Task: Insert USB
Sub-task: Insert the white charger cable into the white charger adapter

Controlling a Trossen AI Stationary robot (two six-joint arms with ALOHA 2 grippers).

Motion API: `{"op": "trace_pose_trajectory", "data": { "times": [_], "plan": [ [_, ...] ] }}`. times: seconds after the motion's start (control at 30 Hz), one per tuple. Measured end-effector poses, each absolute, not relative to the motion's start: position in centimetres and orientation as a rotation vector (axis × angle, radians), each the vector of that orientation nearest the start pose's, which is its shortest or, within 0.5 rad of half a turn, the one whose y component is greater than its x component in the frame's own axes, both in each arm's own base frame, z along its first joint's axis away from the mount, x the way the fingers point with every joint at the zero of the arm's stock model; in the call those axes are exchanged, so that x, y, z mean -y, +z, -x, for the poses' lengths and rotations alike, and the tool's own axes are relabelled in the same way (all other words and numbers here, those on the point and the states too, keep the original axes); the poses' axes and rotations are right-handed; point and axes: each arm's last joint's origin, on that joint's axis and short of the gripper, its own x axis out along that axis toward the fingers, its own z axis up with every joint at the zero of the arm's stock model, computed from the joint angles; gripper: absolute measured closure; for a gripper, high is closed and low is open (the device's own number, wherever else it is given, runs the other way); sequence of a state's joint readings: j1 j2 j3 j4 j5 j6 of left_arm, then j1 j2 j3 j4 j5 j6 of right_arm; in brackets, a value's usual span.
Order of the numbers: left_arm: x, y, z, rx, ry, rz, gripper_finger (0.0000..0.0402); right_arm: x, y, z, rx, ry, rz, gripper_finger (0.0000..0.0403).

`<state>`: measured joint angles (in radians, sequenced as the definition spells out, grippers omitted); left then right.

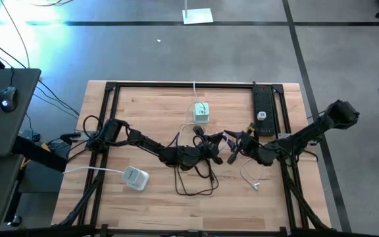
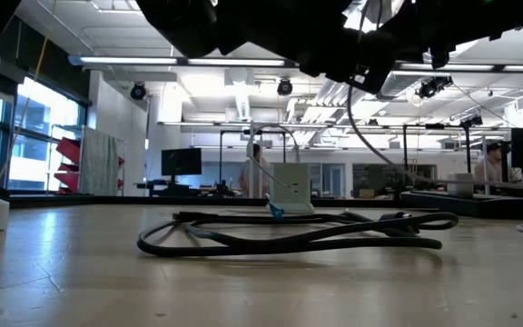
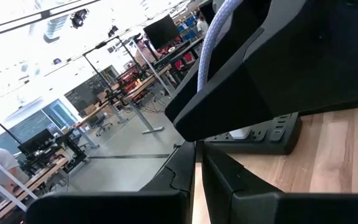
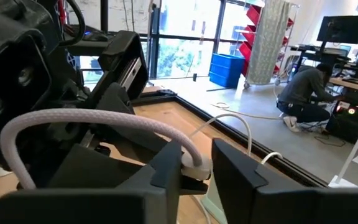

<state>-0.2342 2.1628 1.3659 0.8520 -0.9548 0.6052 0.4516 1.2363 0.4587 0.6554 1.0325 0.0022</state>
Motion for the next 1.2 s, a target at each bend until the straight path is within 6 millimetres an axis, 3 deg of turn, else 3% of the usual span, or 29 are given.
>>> {"op": "trace_pose_trajectory", "data": {
  "times": [0.1, 0.3, 0.43, 0.63, 0.77, 0.97, 1.2],
  "plan": [
    [8.5, 19.4, -45.8, -0.174, 0.717, -0.546, 0.0401, -7.9, 21.4, -21.9, -0.092, -0.586, 0.084, 0.0378],
    [8.2, 19.0, -45.9, -0.211, 0.703, -0.565, 0.0398, -8.1, 21.4, -21.6, -0.096, -0.635, 0.108, 0.0379],
    [8.1, 18.3, -45.8, -0.285, 0.725, -0.608, 0.0385, -8.1, 22.6, -20.7, -0.077, -0.680, 0.129, 0.0403],
    [7.7, 18.1, -45.4, -0.403, 0.898, -0.693, 0.0356, -7.3, 24.9, -17.7, -0.081, -0.642, 0.153, 0.0402],
    [8.4, 18.1, -45.2, -0.443, 0.885, -0.774, 0.0346, -5.8, 25.6, -14.8, -0.103, -0.611, 0.075, 0.0402],
    [9.2, 18.2, -44.8, -0.536, 0.902, -0.917, 0.0344, -3.0, 24.6, -11.1, -0.131, -0.677, -0.178, 0.0402],
    [10.3, 18.5, -43.6, -0.680, 0.980, -1.034, 0.0344, -0.8, 21.9, -10.4, -0.296, -0.872, -0.327, 0.0402]
  ]
}}
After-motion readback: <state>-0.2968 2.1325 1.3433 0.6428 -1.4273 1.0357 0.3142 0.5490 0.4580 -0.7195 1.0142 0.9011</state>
